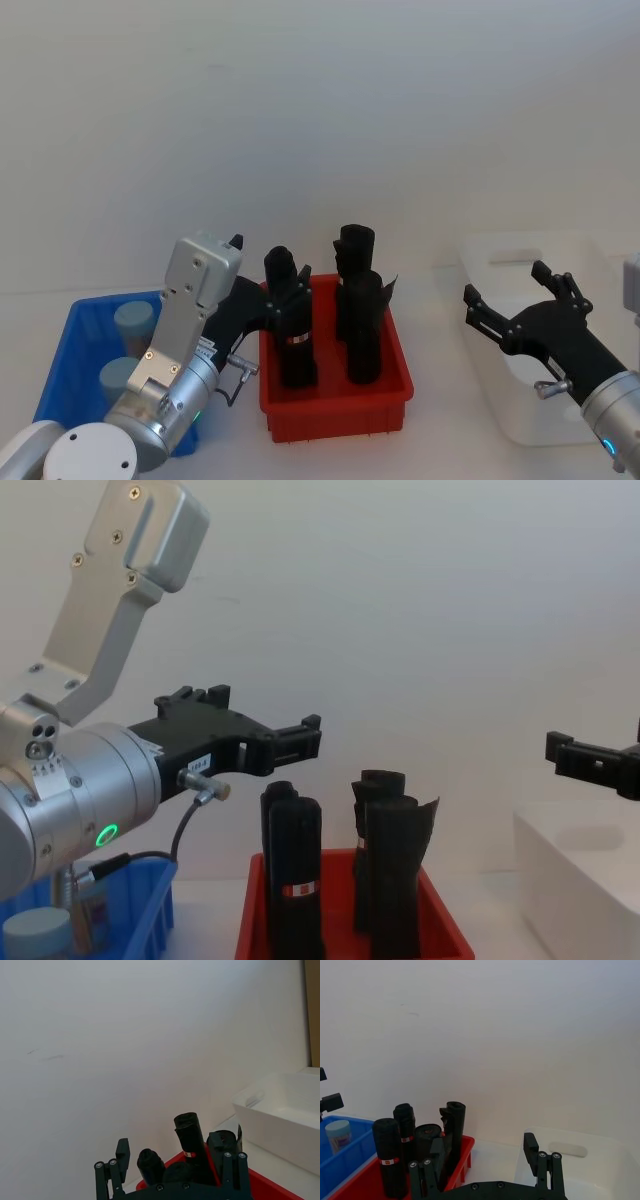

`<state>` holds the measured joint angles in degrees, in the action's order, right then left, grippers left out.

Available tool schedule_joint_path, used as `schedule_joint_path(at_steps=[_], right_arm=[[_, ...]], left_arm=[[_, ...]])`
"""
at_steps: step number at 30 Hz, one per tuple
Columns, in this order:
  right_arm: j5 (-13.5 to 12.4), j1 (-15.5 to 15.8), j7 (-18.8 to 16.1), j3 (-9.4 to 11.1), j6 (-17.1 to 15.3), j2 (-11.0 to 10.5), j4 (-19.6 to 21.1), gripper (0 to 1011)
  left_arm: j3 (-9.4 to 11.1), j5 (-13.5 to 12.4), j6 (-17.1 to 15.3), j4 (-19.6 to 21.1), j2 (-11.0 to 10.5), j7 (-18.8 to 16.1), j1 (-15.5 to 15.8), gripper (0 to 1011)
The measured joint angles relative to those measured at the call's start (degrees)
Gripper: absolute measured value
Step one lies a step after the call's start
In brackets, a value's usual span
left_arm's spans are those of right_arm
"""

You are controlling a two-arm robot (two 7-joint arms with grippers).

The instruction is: Pick the cotton swabs from the blue box and place them into the white box.

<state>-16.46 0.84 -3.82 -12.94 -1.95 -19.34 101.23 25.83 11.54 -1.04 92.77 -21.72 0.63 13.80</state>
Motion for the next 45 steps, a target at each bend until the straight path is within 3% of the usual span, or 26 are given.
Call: schedule_joint_path(at_steps=[23, 45], right_arm=[[0.0, 0.0, 0.0, 0.0, 0.0, 0.0, 0.0, 1002], [0.0, 0.0, 0.0, 0.0, 0.0, 0.0, 0.0, 1002]], left_arm=[[-2.5, 2.8, -4.9, -4.9, 1.3, -0.3, 3.2, 1004], [-4.9, 3.8, -14.0, -5.1, 0.8, -3.7, 4.0, 1004]])
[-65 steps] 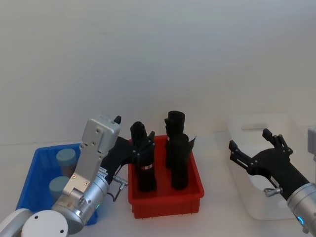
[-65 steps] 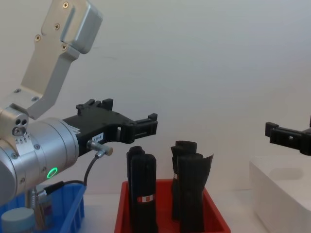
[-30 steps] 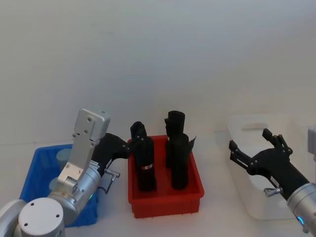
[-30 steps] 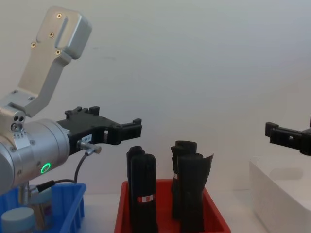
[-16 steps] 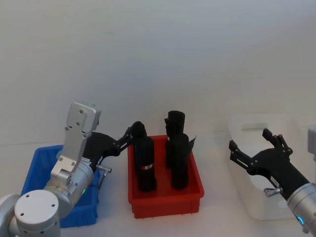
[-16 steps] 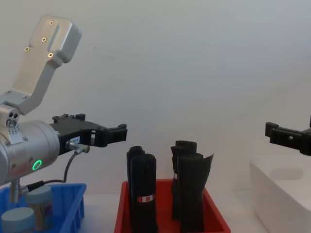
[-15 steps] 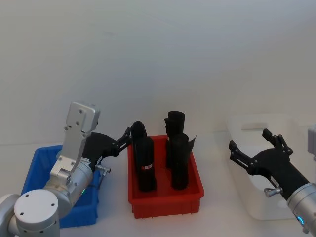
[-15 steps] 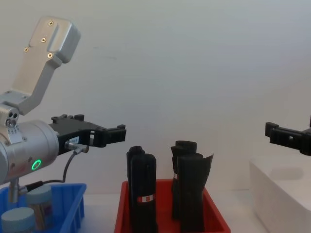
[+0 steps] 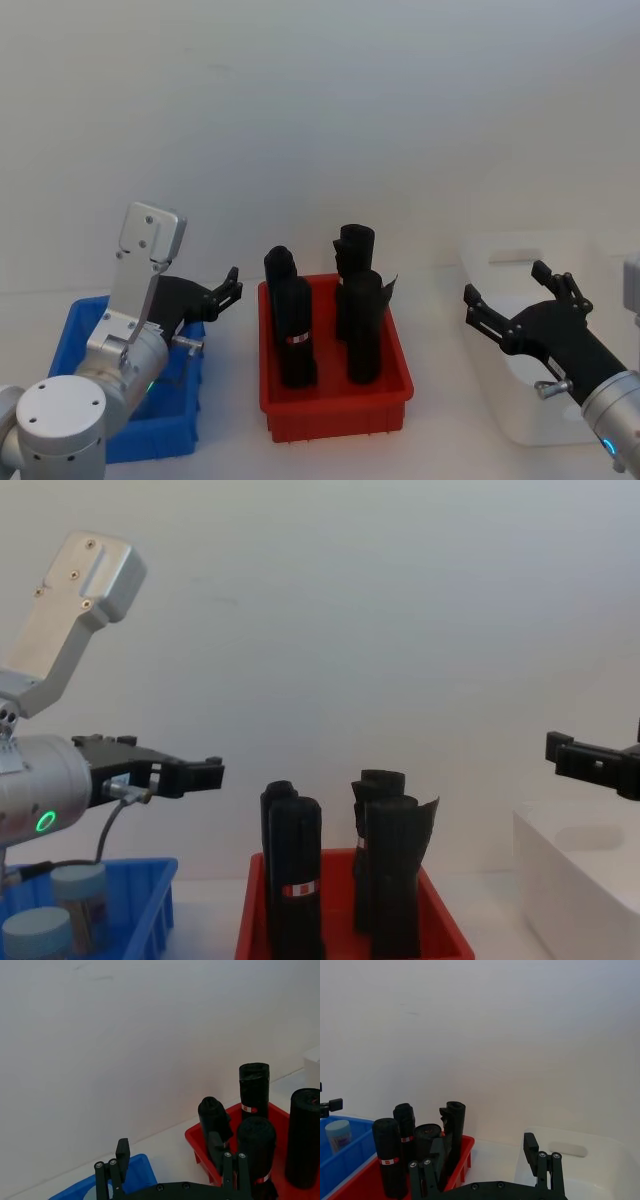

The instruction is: Pick the cotton swabs from the blue box and place them into the white box.

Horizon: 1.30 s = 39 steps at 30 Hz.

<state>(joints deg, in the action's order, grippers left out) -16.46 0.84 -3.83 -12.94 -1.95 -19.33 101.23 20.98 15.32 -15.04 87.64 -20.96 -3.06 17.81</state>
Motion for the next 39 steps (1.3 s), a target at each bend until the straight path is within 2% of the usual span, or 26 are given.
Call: schedule_joint_path(at_steps=[10, 16, 39], right_arm=[[0.0, 0.0, 0.0, 0.0, 0.0, 0.0, 0.0, 1002], [0.0, 0.0, 0.0, 0.0, 0.0, 0.0, 0.0, 1002], [0.0, 0.0, 0.0, 0.0, 0.0, 0.0, 0.0, 1002]], left_arm=[[-1.1, 1.0, -4.2, 0.4, -0.8, -1.6, -0.7, 1004], [-2.1, 2.6, -5.9, -0.3, -1.2, -2.8, -1.1, 1004], [-5.1, 7.7, -7.3, -6.1, -1.8, -3.6, -0.9, 1004]])
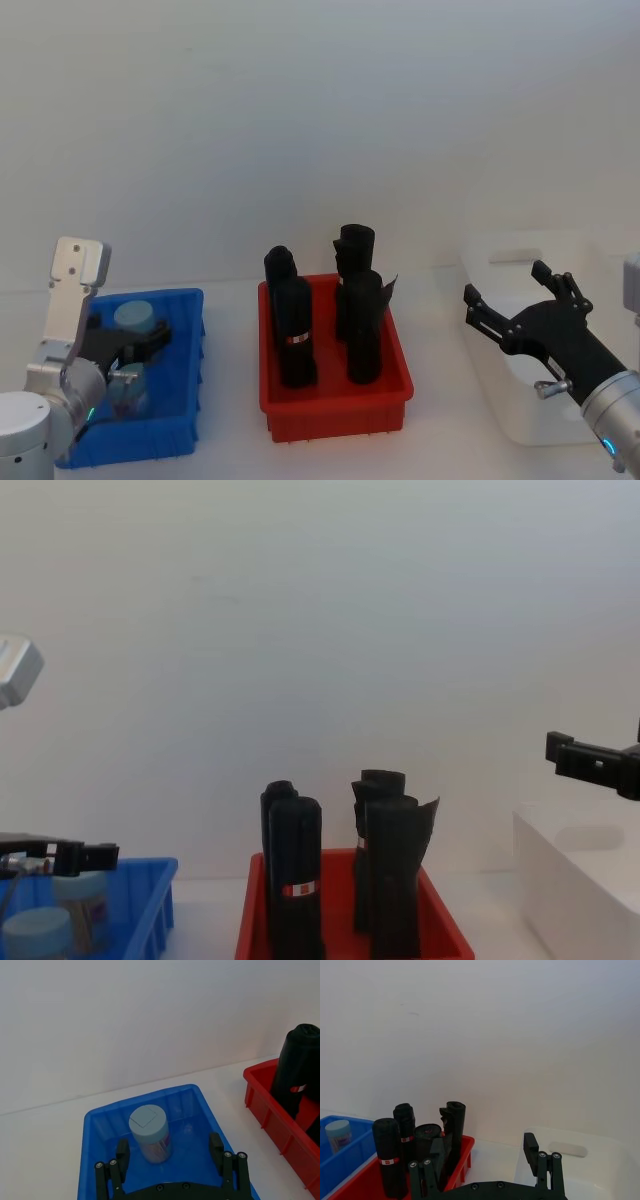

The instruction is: Pick the cotton swabs from the blue box and place them into the white box.

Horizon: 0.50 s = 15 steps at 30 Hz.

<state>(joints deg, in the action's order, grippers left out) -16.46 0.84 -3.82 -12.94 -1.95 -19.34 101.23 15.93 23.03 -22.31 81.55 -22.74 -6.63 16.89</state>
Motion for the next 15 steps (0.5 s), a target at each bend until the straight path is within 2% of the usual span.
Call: schedule_joint_path(at_steps=[15], right_arm=[[0.0, 0.0, 0.0, 0.0, 0.0, 0.0, 0.0, 1002]], left_arm=[[-1.4, 2.9, -0.4, -3.6, 0.1, -0.3, 0.3, 1004]])
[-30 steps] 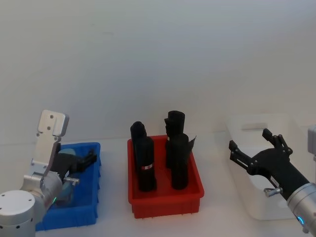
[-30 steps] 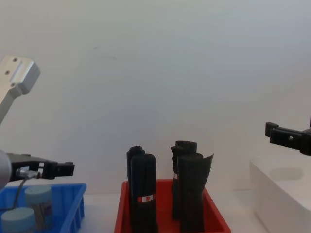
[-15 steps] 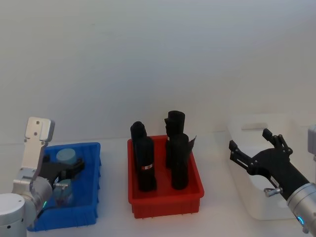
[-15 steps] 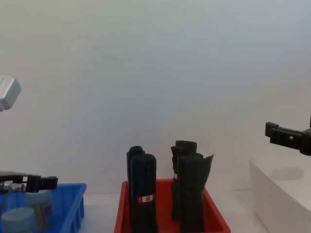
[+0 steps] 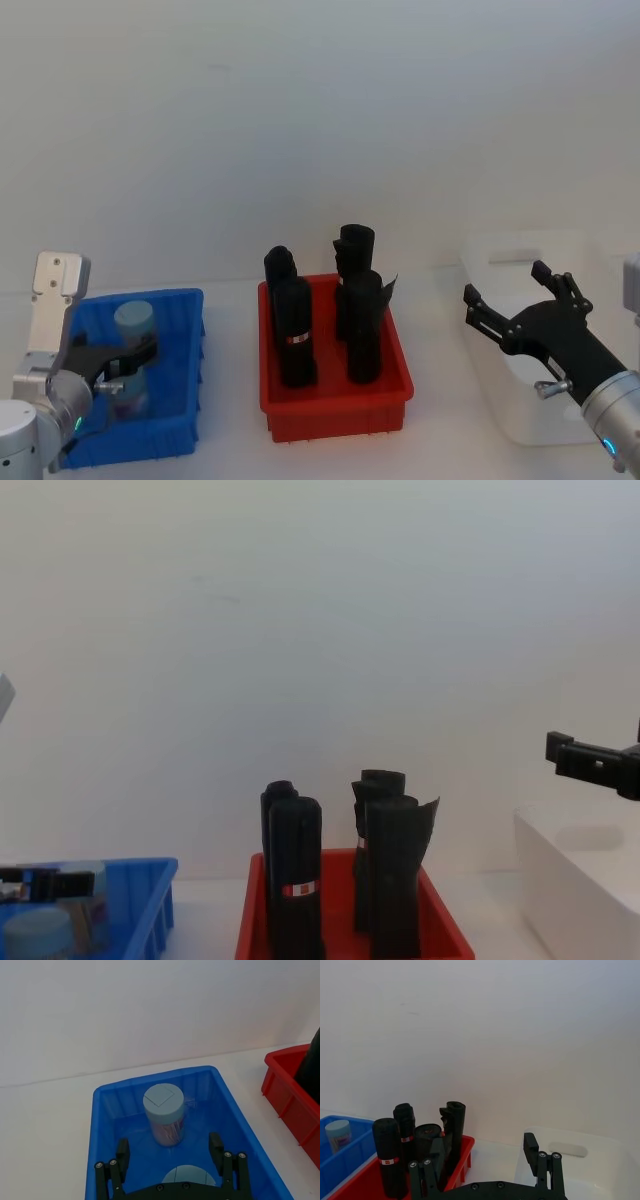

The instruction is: Pick the cotton swabs from the blue box and place them into the white box.

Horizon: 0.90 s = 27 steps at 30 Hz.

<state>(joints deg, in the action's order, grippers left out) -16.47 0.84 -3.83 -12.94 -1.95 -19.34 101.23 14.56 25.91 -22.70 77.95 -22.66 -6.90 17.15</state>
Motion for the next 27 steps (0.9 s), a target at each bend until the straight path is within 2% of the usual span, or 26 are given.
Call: schedule_joint_path(at_steps=[13, 27], right_arm=[[0.0, 0.0, 0.0, 0.0, 0.0, 0.0, 0.0, 1002], [0.0, 0.0, 0.0, 0.0, 0.0, 0.0, 0.0, 1002]], left_arm=[[-0.6, 1.3, -0.4, -0.8, 0.0, -0.2, -0.6, 1004], [-1.2, 2.9, -0.6, 1.1, -0.3, -0.5, -2.3, 1004]])
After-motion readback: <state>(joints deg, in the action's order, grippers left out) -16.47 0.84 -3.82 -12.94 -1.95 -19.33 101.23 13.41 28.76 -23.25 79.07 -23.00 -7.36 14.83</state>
